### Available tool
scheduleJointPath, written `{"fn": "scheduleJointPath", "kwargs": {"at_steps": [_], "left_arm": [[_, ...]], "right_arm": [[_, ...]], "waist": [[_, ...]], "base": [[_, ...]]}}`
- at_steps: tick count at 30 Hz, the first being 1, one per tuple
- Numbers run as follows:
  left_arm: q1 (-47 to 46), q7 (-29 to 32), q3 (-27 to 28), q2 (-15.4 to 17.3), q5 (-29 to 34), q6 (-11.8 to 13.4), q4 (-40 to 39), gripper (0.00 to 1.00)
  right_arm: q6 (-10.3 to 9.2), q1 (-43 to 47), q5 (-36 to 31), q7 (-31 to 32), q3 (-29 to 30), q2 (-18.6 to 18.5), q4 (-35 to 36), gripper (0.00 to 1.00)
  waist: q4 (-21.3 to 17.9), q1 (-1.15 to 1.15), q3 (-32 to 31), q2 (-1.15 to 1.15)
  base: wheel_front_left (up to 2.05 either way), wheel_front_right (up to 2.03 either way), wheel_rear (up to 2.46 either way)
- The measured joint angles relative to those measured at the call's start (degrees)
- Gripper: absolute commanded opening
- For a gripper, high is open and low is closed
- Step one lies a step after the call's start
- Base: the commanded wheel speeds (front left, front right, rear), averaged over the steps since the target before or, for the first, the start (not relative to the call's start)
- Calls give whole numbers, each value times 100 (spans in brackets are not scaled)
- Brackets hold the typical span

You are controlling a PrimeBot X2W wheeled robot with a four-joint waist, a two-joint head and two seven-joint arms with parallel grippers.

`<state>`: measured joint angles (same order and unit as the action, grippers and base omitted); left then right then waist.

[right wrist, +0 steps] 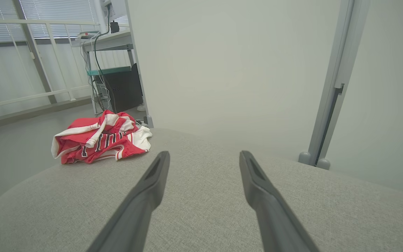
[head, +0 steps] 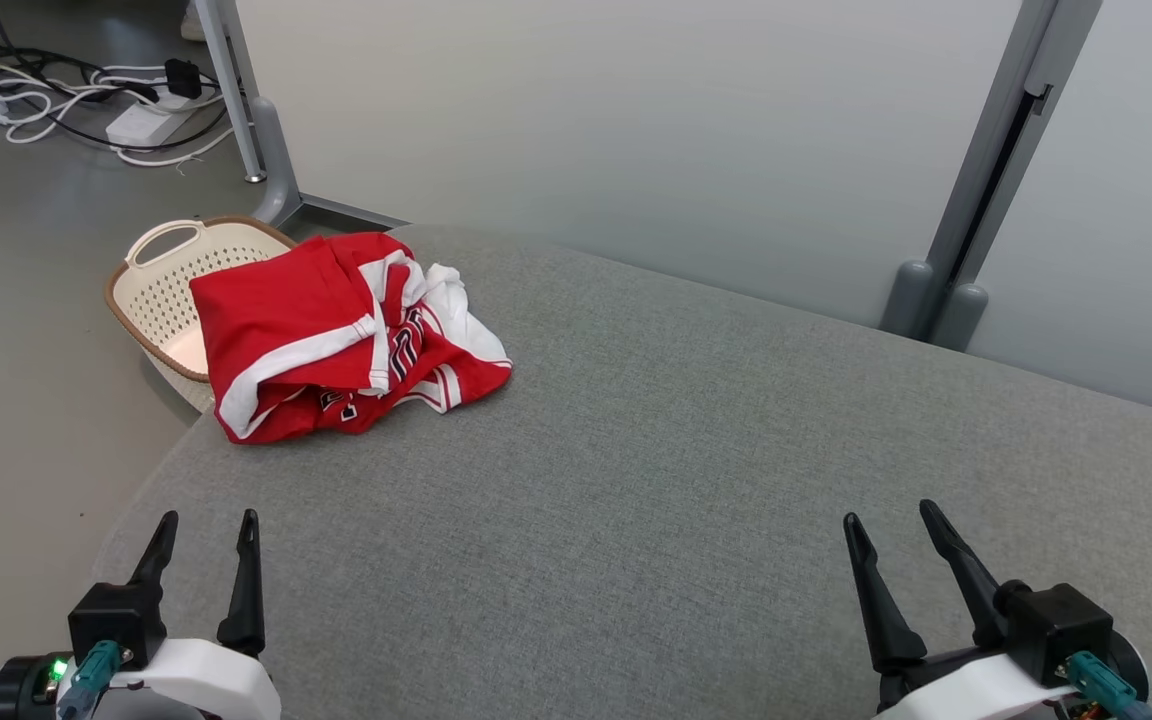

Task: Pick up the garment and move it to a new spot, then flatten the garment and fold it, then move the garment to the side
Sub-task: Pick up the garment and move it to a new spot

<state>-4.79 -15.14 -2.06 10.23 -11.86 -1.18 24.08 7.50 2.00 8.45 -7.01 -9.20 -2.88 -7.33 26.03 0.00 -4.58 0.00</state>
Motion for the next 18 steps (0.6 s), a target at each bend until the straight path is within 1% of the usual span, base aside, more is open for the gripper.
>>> {"fn": "scheduleJointPath", "kwargs": {"at_steps": [4,8,14,18], "left_arm": [[-100,0,-73,-16,76,64,156,100],[-460,4,-130,-40,82,55,449,100],[-1546,132,-112,-62,-127,-123,1329,100],[-2315,147,-80,7,-246,-260,1938,100]], "right_arm": [[-1,1,-1,5,96,-1,20,100],[-1,-82,-40,87,79,1,75,100],[-1,-424,-294,367,-1,-12,389,100],[0,-711,-383,549,-69,-154,579,100]], "waist": [[19,0,65,0],[-25,0,187,0],[-209,0,707,0],[-373,0,1196,0]], "base": [[0,0,0],[0,0,0],[0,0,0],[0,0,0]]}}
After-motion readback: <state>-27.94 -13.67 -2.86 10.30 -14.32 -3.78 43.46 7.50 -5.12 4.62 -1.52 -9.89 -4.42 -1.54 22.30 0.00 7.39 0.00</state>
